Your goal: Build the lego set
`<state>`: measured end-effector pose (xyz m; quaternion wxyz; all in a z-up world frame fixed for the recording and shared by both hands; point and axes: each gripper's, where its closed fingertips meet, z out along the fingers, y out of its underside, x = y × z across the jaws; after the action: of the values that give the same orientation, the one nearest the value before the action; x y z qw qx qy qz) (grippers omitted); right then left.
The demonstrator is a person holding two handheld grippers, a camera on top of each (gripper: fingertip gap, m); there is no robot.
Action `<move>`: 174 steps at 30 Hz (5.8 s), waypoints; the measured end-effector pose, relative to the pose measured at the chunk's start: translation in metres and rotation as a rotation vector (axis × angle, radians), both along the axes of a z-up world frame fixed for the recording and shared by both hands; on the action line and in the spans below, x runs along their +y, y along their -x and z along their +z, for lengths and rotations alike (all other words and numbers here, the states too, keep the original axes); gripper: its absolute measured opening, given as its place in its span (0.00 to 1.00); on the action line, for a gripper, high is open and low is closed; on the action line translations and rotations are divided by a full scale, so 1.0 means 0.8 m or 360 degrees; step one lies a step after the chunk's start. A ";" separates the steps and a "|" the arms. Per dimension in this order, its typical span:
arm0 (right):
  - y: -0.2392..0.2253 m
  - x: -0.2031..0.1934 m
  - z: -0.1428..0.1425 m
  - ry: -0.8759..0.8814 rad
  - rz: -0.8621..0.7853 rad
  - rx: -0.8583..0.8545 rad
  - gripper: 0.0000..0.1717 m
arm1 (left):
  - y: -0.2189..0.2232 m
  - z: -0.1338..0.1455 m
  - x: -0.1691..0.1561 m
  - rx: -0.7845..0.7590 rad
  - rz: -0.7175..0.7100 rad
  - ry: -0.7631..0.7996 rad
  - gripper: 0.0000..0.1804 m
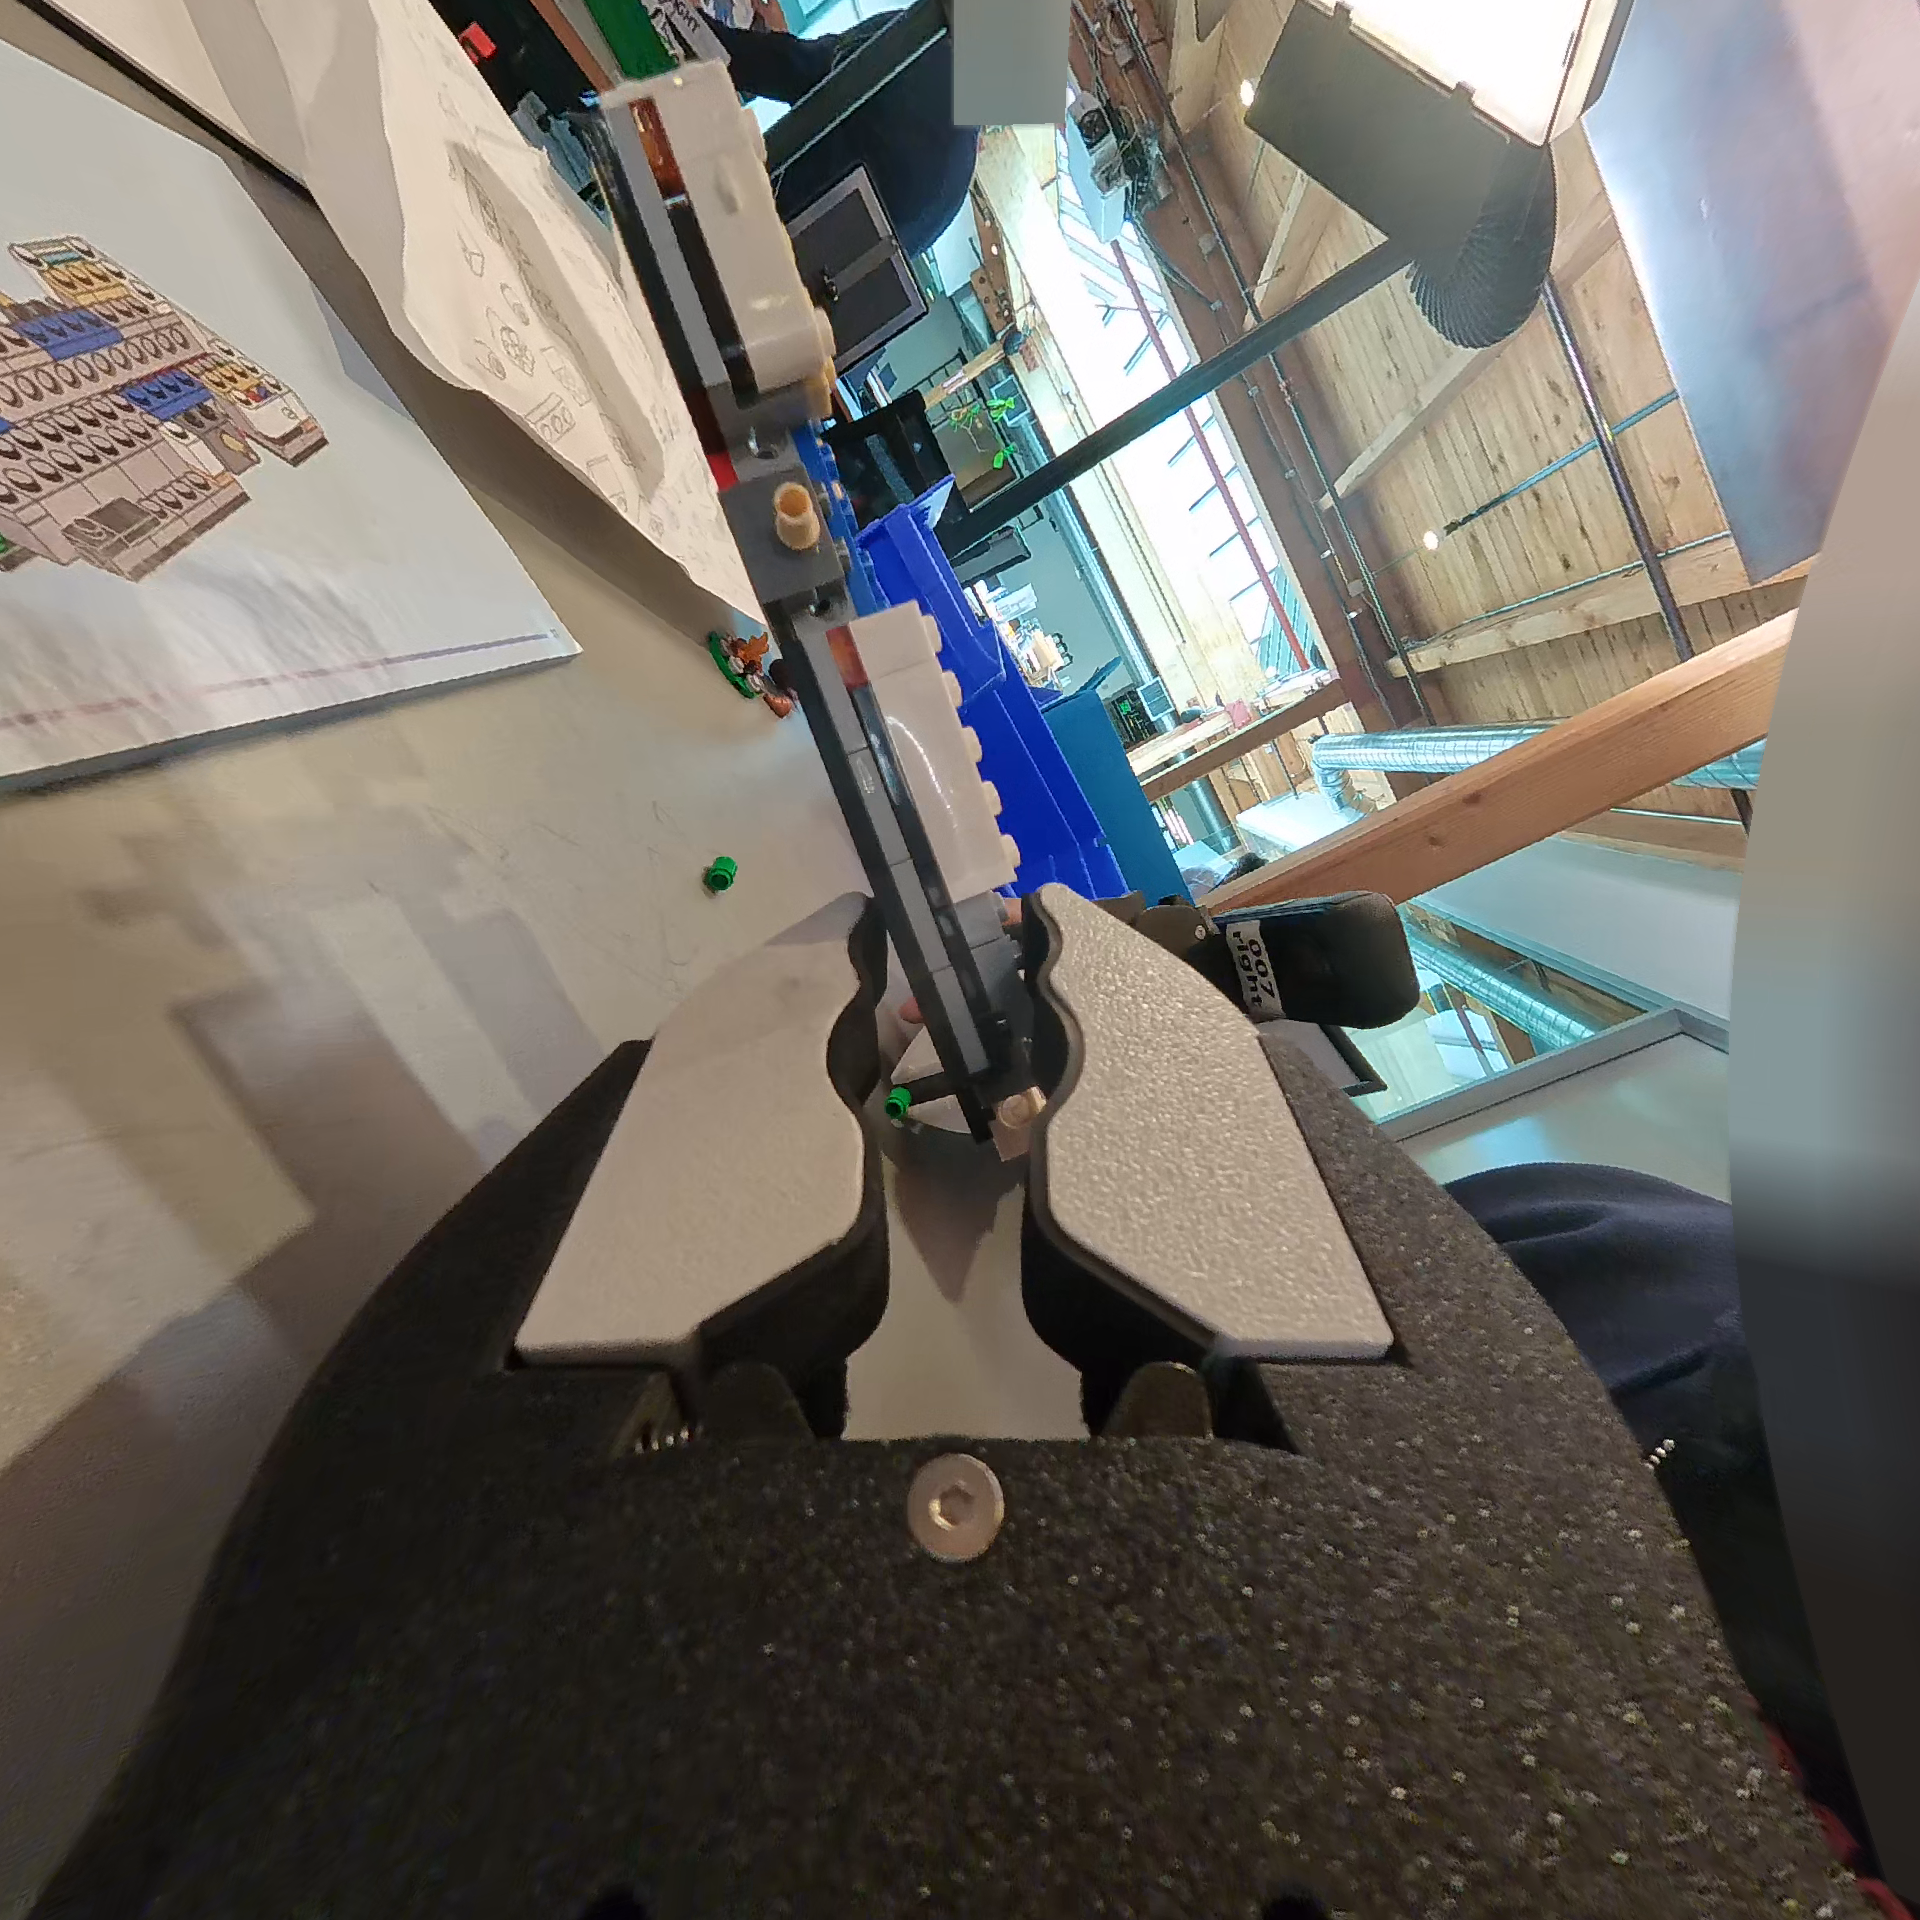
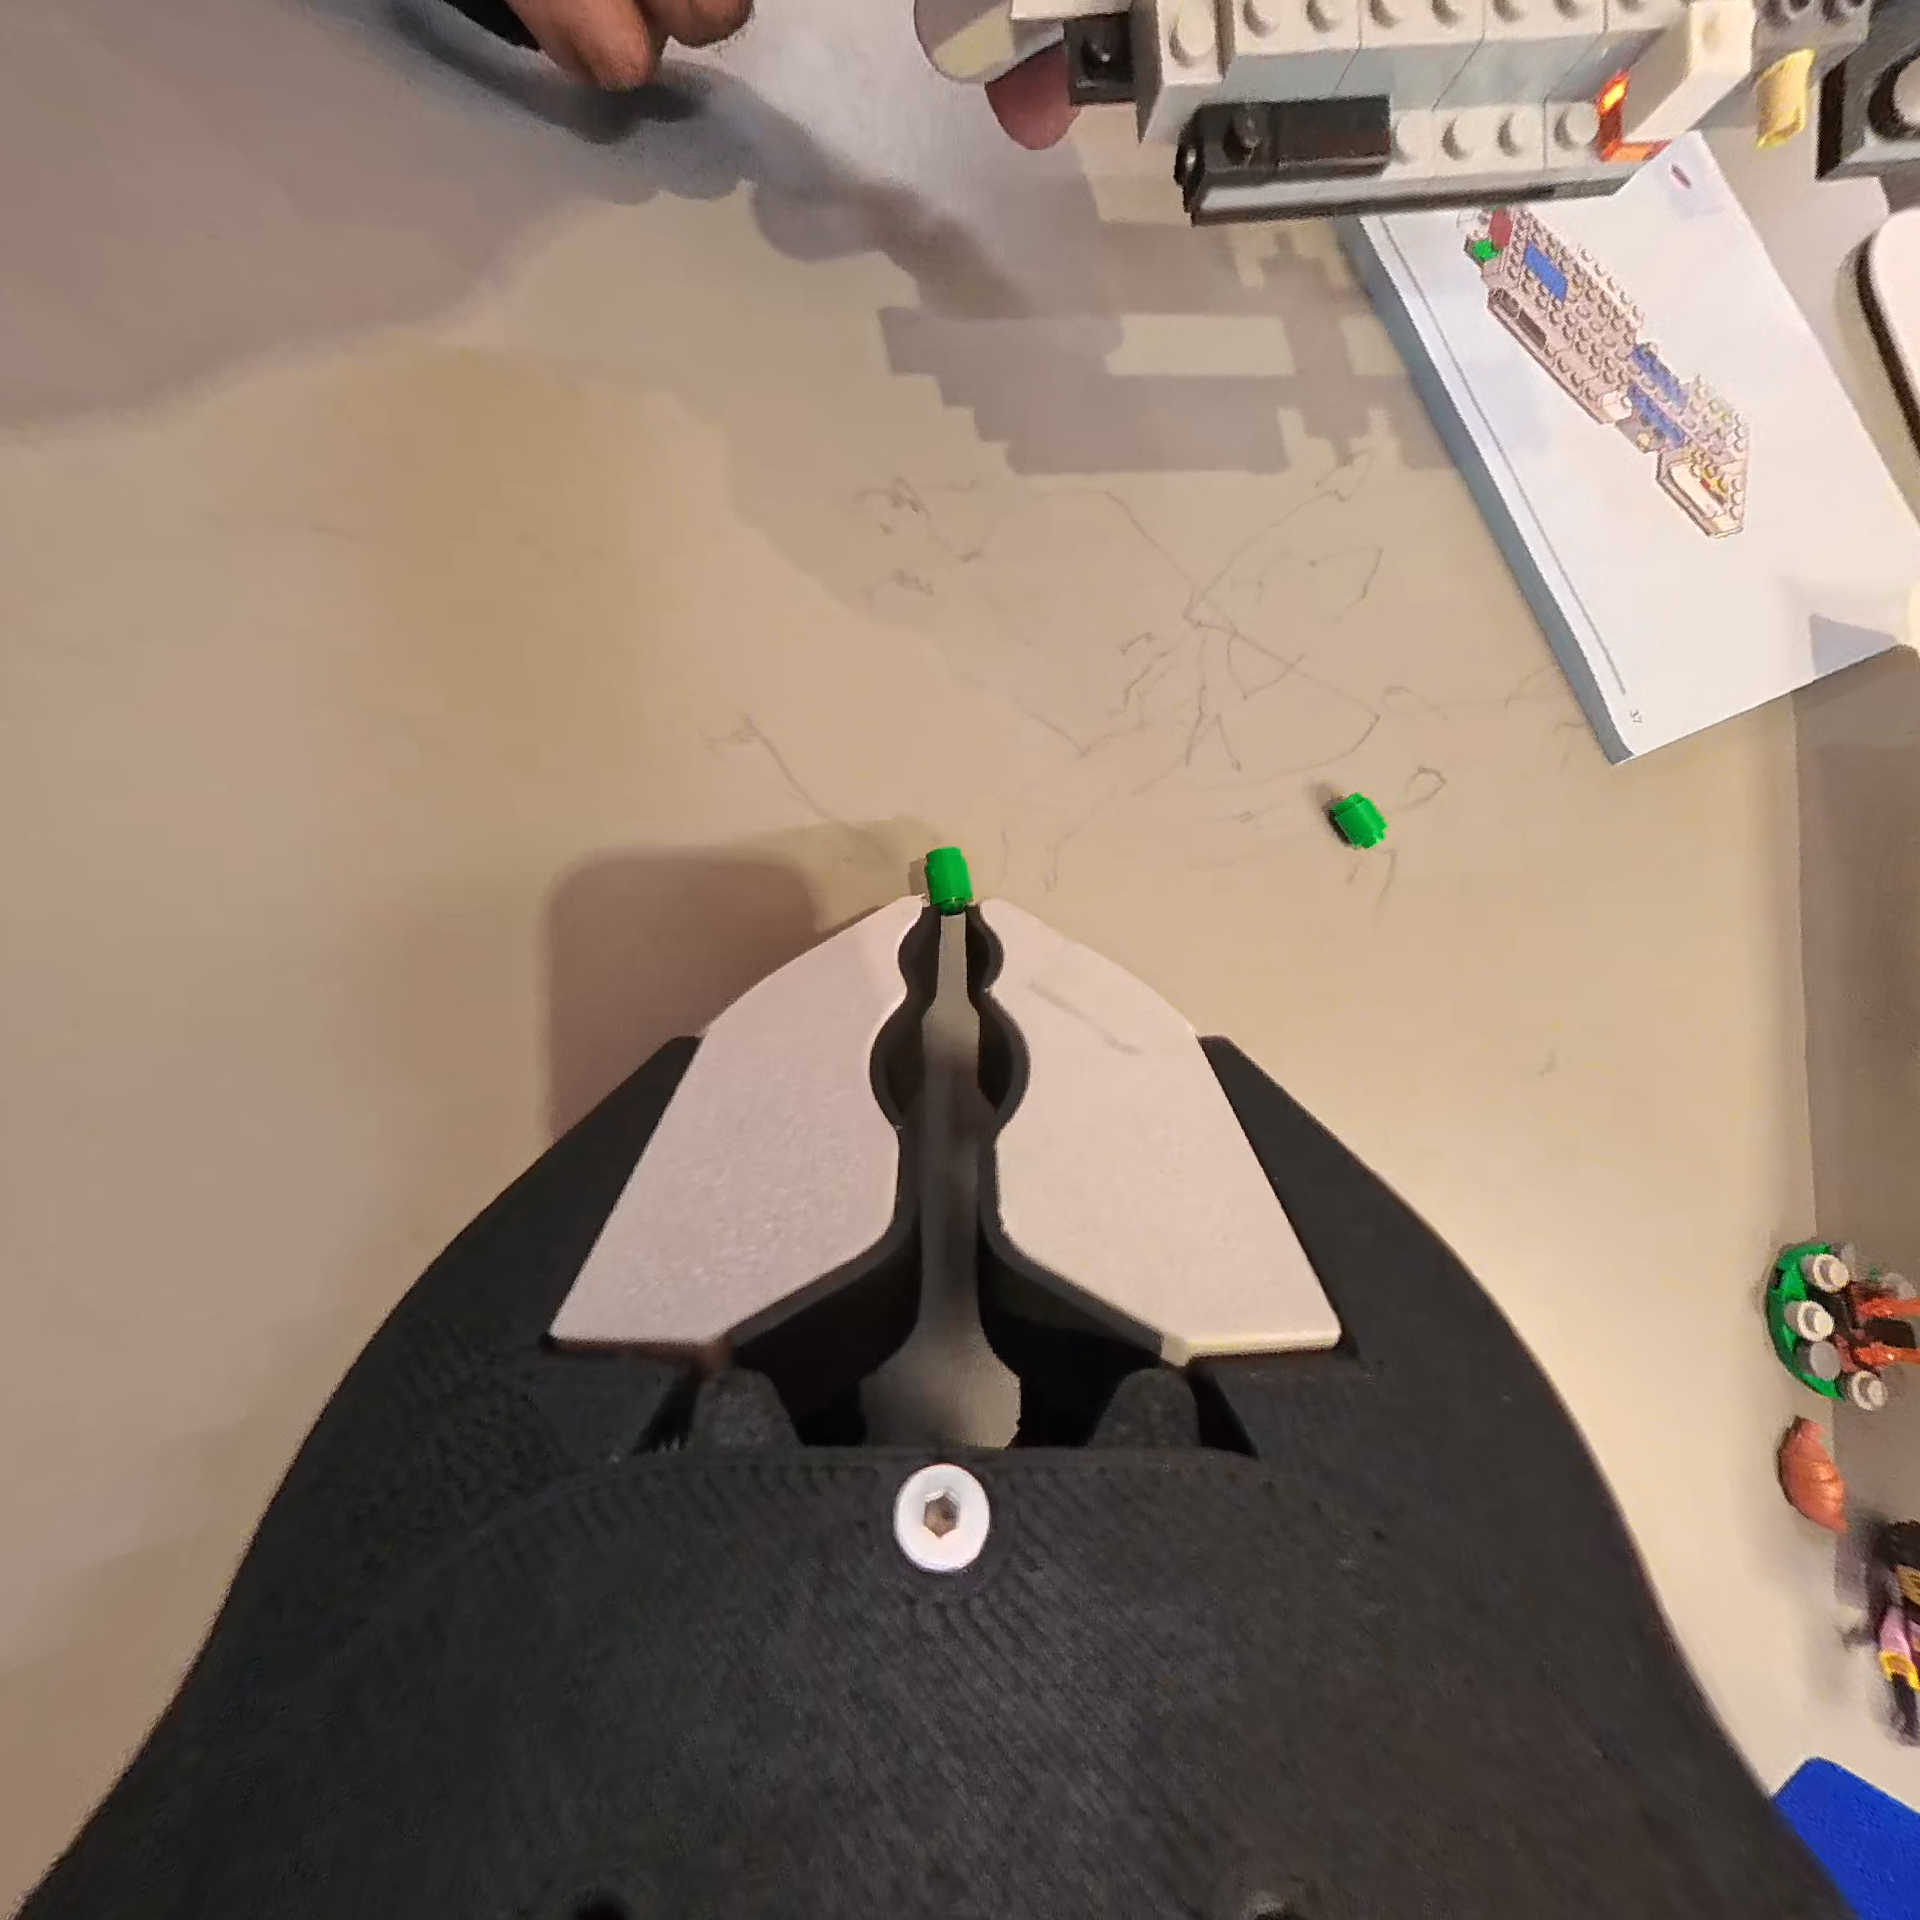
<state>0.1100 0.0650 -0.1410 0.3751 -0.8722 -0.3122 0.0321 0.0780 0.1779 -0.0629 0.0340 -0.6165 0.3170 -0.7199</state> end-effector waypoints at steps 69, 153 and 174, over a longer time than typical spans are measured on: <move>0.006 0.038 0.000 -0.0088 -0.0013 -0.0028 0.05 | -0.002 -0.015 -0.015 0.0071 -0.0075 -0.0047 0.14; 0.065 0.095 0.115 -0.0854 -0.0176 0.0338 0.05 | -0.003 0.001 -0.029 -0.0124 -0.0017 0.0800 0.13; 0.062 0.087 0.105 -0.0752 -0.0120 0.0292 0.05 | -0.004 -0.005 -0.029 -0.0097 -0.0007 0.0694 0.14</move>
<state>0.0601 0.1347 -0.0567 0.5961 -0.7649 -0.2430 0.0234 0.0813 0.1548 -0.0666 -0.0922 -0.5865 0.1540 -0.7898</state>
